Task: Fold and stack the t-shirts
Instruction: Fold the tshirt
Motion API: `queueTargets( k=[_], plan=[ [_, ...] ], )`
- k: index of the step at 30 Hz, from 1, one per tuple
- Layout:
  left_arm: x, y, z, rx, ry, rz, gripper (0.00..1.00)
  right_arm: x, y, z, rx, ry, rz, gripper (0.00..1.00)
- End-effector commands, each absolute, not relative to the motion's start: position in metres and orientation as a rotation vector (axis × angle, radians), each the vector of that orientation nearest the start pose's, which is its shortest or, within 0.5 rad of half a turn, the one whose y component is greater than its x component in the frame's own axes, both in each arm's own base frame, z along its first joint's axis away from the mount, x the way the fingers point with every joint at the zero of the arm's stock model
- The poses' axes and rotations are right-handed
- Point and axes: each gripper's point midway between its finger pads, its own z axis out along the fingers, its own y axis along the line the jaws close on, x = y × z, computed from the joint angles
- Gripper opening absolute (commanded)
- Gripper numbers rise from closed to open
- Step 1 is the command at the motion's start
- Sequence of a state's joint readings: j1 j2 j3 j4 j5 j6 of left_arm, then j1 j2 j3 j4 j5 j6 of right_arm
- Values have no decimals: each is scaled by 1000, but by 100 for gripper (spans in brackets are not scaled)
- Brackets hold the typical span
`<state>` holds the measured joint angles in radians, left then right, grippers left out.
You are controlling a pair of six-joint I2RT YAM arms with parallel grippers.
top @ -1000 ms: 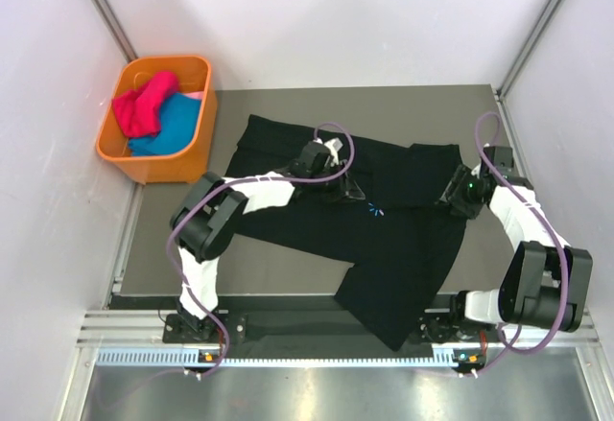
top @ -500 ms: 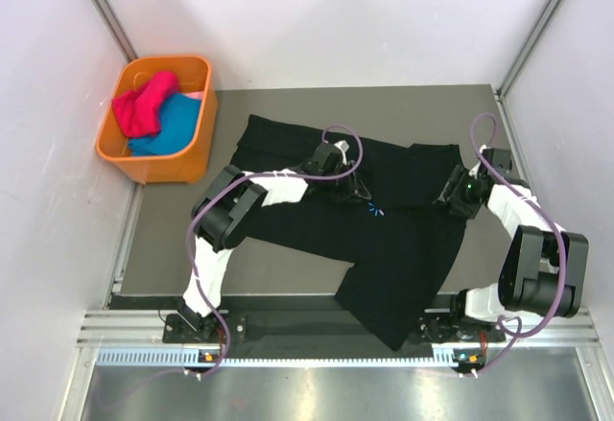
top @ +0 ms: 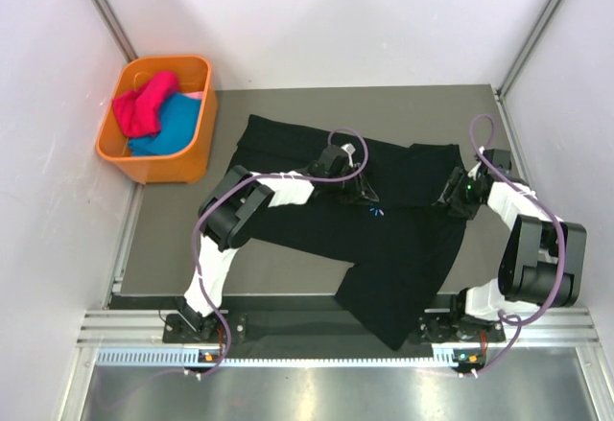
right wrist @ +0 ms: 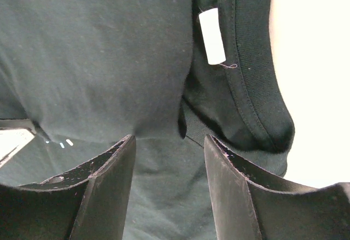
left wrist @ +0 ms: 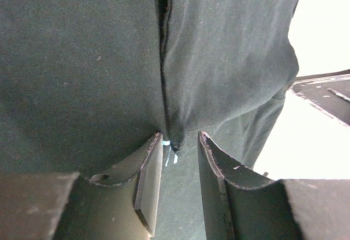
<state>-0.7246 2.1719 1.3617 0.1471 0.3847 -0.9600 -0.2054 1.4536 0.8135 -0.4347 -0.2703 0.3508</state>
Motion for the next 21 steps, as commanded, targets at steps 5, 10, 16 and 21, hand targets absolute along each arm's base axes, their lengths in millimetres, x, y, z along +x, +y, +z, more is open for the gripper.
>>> queueTargets(
  k=[5, 10, 16, 21],
  plan=[
    [345, -448, 37, -49, 2527, -1281, 36, 331, -5, 55, 579, 2505, 443, 53],
    [346, -452, 33, -49, 2541, -1287, 35, 335, -5, 54, 568, 2493, 454, 53],
    [350, -456, 40, -45, 2534, -1301, 17, 340, -5, 60, 559, 2482, 463, 47],
    [356, -459, 59, 10, 2520, -1288, 4, 346, -4, 74, 552, 2446, 474, 20]
  ],
)
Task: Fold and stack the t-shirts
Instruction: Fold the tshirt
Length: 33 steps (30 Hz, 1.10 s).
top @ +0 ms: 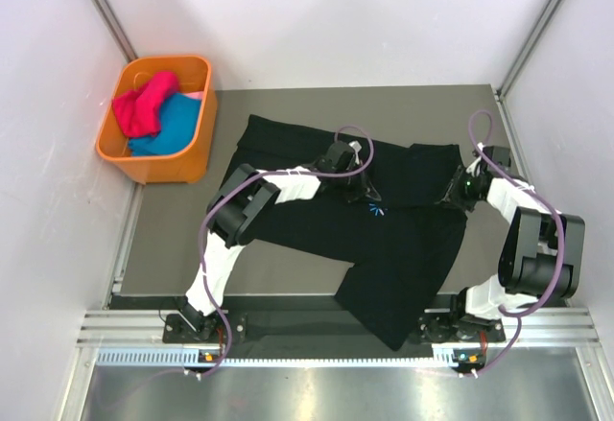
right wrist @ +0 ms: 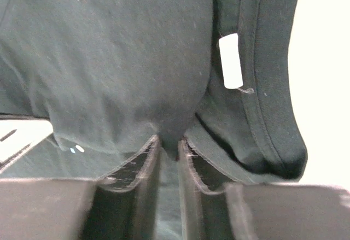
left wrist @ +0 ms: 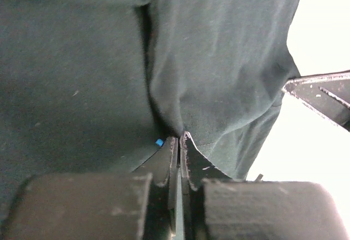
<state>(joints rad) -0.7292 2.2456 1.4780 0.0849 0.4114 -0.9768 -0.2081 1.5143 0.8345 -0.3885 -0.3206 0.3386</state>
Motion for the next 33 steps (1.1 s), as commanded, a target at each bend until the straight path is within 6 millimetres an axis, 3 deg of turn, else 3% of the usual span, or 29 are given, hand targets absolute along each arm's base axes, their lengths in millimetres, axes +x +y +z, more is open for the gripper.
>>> queueTargets(
  k=[1, 5, 16, 33],
  plan=[
    [356, -460, 61, 19, 2522, -1284, 1, 348, -4, 78, 550, 2435, 478, 16],
    [353, -460, 68, 56, 2546, -1291, 0, 347, 0, 91, 564, 2433, 508, 0],
    [348, -452, 83, 127, 2549, -1323, 0, 324, 9, 116, 673, 2444, 567, 0],
    [347, -430, 79, 109, 2604, -1284, 0, 283, 15, 93, 864, 2564, 573, 0]
  ],
)
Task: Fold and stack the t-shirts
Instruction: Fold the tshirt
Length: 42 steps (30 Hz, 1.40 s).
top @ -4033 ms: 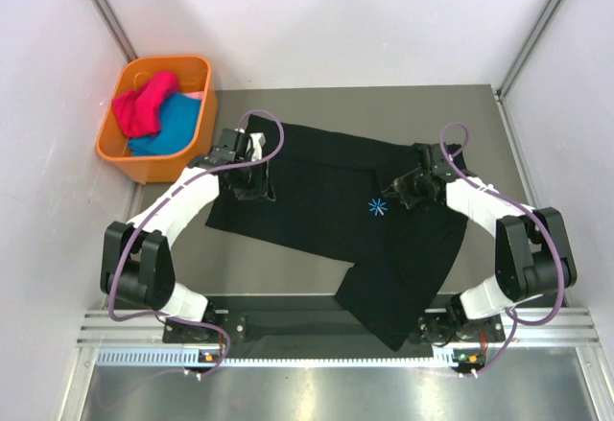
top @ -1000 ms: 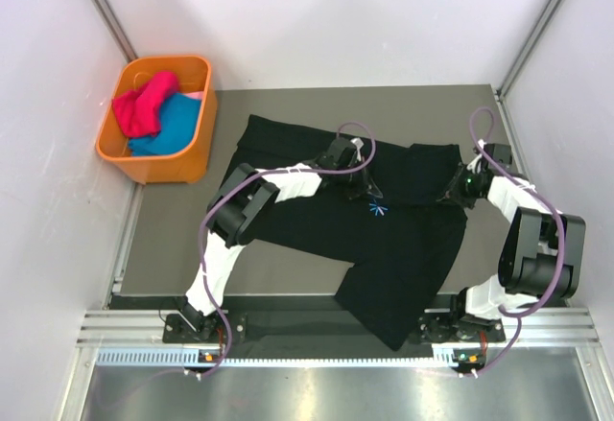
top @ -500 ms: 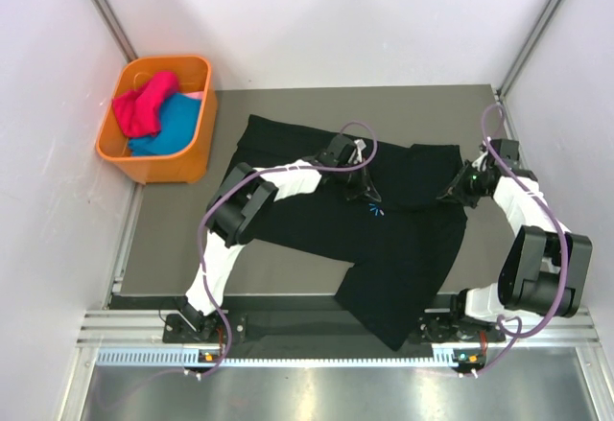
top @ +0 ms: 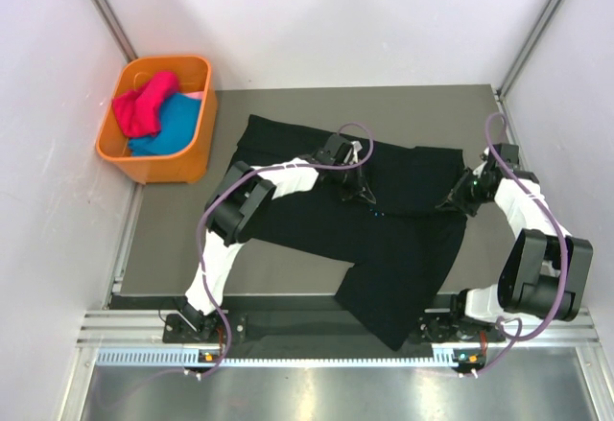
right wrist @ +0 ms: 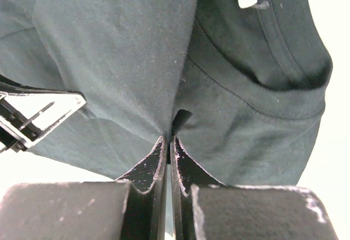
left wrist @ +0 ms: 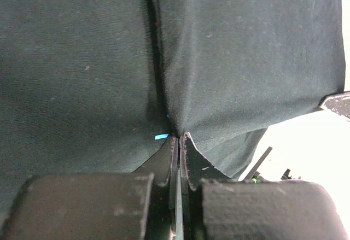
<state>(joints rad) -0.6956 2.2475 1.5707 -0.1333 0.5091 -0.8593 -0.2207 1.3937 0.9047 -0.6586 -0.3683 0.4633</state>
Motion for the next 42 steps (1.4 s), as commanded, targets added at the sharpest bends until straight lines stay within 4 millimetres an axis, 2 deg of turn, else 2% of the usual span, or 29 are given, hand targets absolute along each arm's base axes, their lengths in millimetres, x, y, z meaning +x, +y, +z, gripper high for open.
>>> queueTargets(
  k=[1, 4, 11, 28, 35, 37, 40, 41, 42],
  plan=[
    [349, -428, 80, 105, 2602, -1281, 0, 281, 16, 93, 877, 2563, 575, 0],
    [348, -425, 78, 102, 2612, -1286, 0, 273, 19, 93, 917, 2544, 583, 0],
    [351, -424, 79, 97, 2617, -1304, 0, 260, 24, 80, 1021, 2537, 601, 0],
    [333, -411, 74, 118, 2677, -1283, 0, 267, 15, 53, 994, 2596, 535, 0],
    [329, -410, 67, 131, 2703, -1291, 0, 275, 7, 54, 950, 2612, 495, 0],
    [329, -409, 67, 139, 2705, -1296, 9, 273, 6, 54, 927, 2640, 473, 2],
    [328, -402, 67, 170, 2709, -1282, 24, 269, 0, 55, 895, 2673, 424, 13],
    [328, -399, 73, 193, 2694, -1278, 27, 269, -1, 57, 884, 2676, 414, 16],
    [327, -391, 71, 230, 2702, -1244, 30, 268, -4, 60, 869, 2675, 388, 19]
  ],
)
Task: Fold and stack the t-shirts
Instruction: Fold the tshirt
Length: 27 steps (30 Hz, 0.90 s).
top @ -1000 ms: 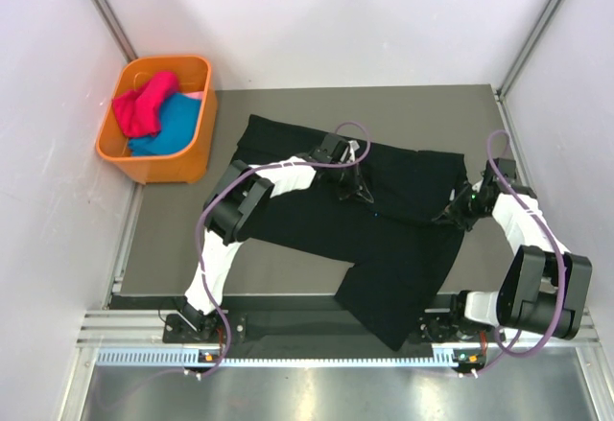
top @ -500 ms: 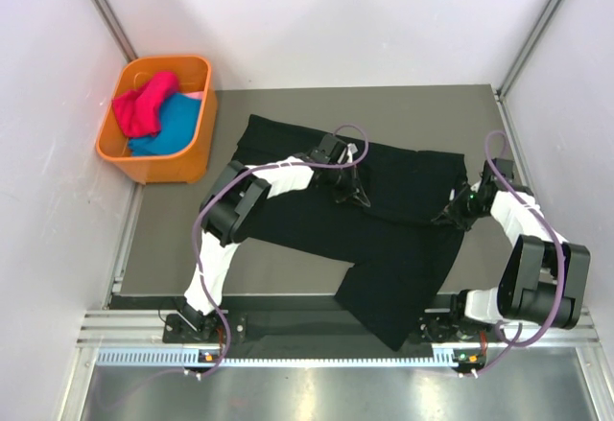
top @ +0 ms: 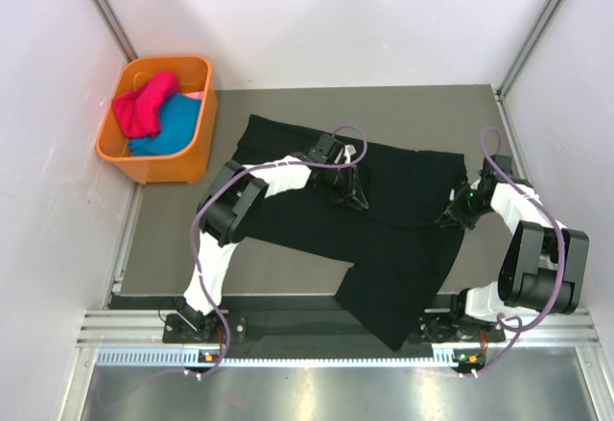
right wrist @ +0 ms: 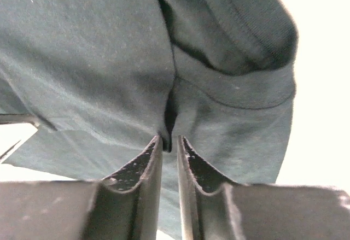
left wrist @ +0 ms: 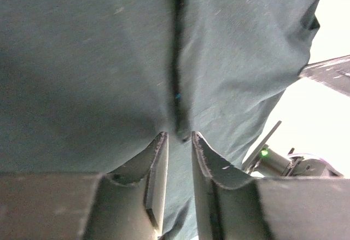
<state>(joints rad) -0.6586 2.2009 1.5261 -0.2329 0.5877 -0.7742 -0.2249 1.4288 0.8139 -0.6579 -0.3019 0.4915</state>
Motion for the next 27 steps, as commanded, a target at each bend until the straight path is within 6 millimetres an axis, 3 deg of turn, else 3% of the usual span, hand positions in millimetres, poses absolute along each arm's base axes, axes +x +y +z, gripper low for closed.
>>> queueTargets(
  k=[1, 2, 4, 6, 7, 8, 13, 14, 20, 21, 22, 25, 27],
  plan=[
    [327, -386, 72, 256, 2699, -1227, 32, 273, -8, 66, 858, 2658, 371, 22],
    [331, -378, 80, 275, 2677, -1223, 34, 276, -11, 69, 844, 2648, 353, 36],
    [328, -361, 80, 340, 2681, -1181, 35, 290, -21, 82, 820, 2609, 299, 48],
    [336, -339, 94, 370, 2632, -1148, 36, 301, -27, 87, 805, 2589, 274, 62],
    [333, -328, 92, 364, 2649, -1135, 37, 313, -33, 92, 804, 2569, 250, 66],
    [341, -314, 104, 346, 2618, -1117, 36, 322, -36, 93, 798, 2549, 243, 71],
    [346, -262, 117, 283, 2594, -1035, 36, 378, -53, 97, 772, 2466, 227, 83],
    [353, -250, 130, 247, 2548, -1023, 36, 386, -55, 96, 770, 2462, 221, 84],
    [346, -216, 141, 202, 2477, -917, 37, 433, -74, 89, 732, 2473, 168, 85],
    [345, -212, 136, 200, 2481, -889, 37, 436, -77, 80, 724, 2500, 156, 84],
    [343, -211, 136, 202, 2480, -877, 37, 447, -81, 87, 706, 2480, 148, 83],
    [342, -202, 135, 195, 2470, -829, 38, 464, -90, 82, 663, 2484, 110, 73],
    [345, -198, 139, 189, 2457, -813, 39, 470, -94, 71, 639, 2506, 90, 53]
  ],
)
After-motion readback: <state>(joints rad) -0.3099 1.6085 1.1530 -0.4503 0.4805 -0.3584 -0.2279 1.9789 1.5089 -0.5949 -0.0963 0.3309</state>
